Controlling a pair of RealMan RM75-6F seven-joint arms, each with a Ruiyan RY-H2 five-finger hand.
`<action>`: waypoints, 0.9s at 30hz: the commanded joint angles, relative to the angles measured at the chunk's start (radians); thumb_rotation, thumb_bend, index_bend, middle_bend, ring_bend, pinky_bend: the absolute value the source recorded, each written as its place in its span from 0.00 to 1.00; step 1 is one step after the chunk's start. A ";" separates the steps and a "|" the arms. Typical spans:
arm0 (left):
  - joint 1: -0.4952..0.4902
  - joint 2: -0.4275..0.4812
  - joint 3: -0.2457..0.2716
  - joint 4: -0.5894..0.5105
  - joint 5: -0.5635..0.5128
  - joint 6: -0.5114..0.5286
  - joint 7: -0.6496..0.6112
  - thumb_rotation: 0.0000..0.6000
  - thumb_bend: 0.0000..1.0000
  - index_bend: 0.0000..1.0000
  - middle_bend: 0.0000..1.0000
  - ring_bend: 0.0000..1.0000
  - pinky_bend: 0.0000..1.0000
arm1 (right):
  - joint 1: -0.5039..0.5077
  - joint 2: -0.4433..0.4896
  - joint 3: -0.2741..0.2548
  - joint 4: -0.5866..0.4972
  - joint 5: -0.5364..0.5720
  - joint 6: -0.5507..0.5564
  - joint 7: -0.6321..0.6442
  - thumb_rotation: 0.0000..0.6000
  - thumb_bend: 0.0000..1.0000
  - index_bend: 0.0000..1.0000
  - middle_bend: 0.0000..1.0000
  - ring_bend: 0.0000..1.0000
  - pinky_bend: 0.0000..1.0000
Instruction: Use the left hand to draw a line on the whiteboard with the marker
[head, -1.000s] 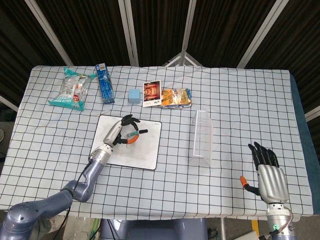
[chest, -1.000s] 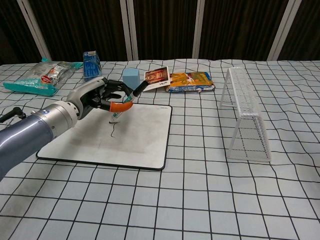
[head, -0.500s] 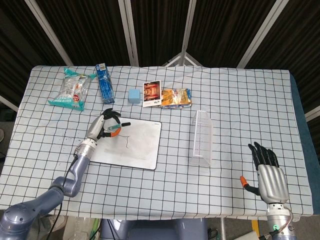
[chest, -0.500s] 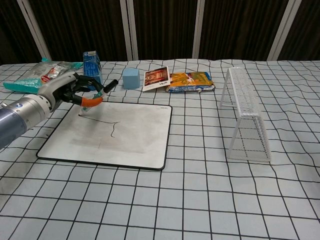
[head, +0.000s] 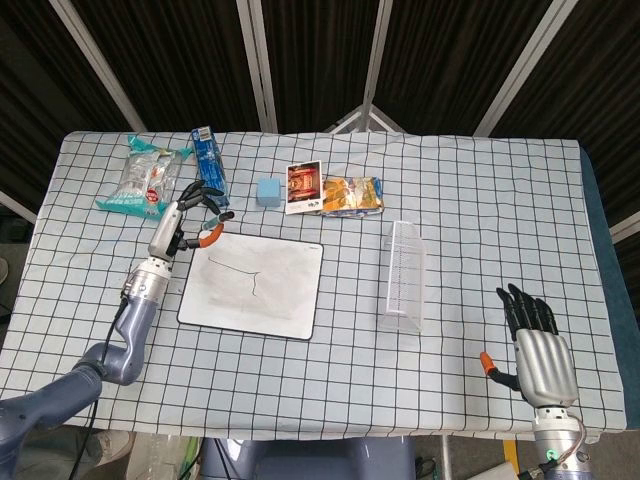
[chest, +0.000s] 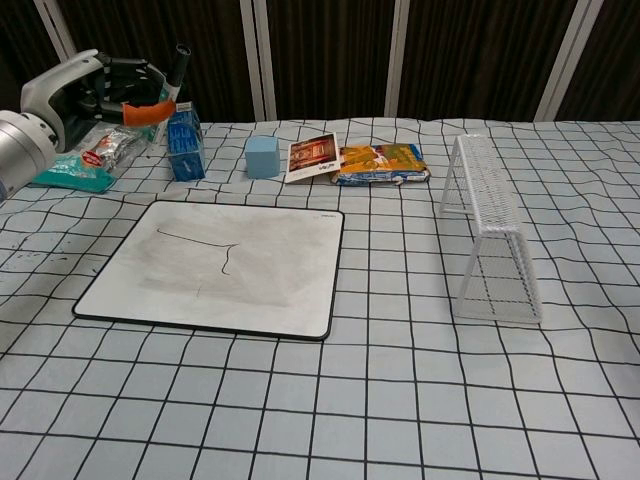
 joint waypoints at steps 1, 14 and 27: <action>0.028 0.074 0.045 -0.072 0.016 -0.005 0.164 1.00 0.56 0.72 0.27 0.08 0.10 | 0.000 0.000 0.000 0.000 0.000 0.000 0.000 1.00 0.30 0.00 0.00 0.00 0.00; 0.105 0.263 0.207 -0.297 -0.005 -0.080 0.860 1.00 0.47 0.69 0.22 0.07 0.06 | 0.000 0.000 0.000 0.000 0.000 0.000 0.000 1.00 0.30 0.00 0.00 0.00 0.00; 0.166 0.328 0.245 -0.480 -0.161 -0.113 1.147 1.00 0.31 0.35 0.03 0.00 0.00 | 0.000 0.000 0.000 0.000 0.000 0.000 0.000 1.00 0.30 0.00 0.00 0.00 0.00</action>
